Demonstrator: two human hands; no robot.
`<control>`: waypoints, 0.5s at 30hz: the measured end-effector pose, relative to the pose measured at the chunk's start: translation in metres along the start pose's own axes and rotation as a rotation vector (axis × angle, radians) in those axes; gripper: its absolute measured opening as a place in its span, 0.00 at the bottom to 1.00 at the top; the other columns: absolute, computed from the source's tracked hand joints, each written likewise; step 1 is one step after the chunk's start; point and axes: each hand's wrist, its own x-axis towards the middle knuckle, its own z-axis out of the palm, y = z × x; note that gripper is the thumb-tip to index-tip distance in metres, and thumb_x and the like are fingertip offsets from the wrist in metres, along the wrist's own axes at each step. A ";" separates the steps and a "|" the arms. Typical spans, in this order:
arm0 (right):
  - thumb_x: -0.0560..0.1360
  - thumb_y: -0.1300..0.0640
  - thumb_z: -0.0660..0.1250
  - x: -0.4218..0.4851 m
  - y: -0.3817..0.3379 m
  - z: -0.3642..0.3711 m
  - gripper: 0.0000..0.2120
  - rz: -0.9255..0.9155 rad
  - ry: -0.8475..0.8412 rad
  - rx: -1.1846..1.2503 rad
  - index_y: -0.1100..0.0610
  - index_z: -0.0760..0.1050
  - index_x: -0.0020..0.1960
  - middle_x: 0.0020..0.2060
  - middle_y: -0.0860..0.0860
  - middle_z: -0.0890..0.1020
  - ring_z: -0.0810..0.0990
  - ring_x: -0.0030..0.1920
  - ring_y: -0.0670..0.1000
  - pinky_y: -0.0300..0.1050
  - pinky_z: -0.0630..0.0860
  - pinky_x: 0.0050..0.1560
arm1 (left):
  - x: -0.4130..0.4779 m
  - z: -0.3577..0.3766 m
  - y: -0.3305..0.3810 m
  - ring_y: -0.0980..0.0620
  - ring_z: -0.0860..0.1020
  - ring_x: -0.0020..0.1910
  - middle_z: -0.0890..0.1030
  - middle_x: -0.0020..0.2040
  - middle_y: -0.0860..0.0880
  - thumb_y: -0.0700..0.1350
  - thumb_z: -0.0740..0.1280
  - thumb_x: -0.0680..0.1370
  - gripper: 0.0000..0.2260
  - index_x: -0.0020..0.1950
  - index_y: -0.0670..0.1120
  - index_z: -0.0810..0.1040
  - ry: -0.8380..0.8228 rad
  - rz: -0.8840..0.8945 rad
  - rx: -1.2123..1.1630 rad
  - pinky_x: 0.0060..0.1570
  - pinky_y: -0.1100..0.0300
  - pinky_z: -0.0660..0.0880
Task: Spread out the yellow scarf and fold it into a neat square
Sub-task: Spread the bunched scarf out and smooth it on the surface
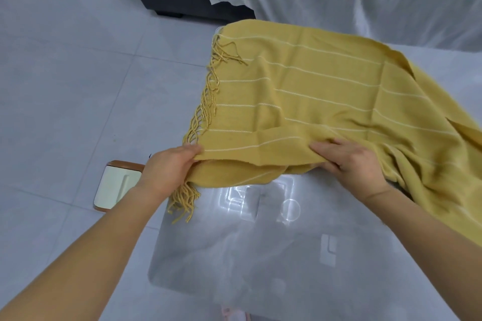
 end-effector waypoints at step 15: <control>0.78 0.41 0.55 -0.143 -0.120 -0.082 0.23 -0.118 -0.320 0.077 0.55 0.83 0.52 0.51 0.46 0.84 0.84 0.48 0.47 0.41 0.81 0.41 | -0.161 -0.037 0.010 0.53 0.82 0.49 0.83 0.53 0.49 0.42 0.55 0.69 0.21 0.56 0.46 0.81 -0.240 0.515 0.100 0.46 0.62 0.78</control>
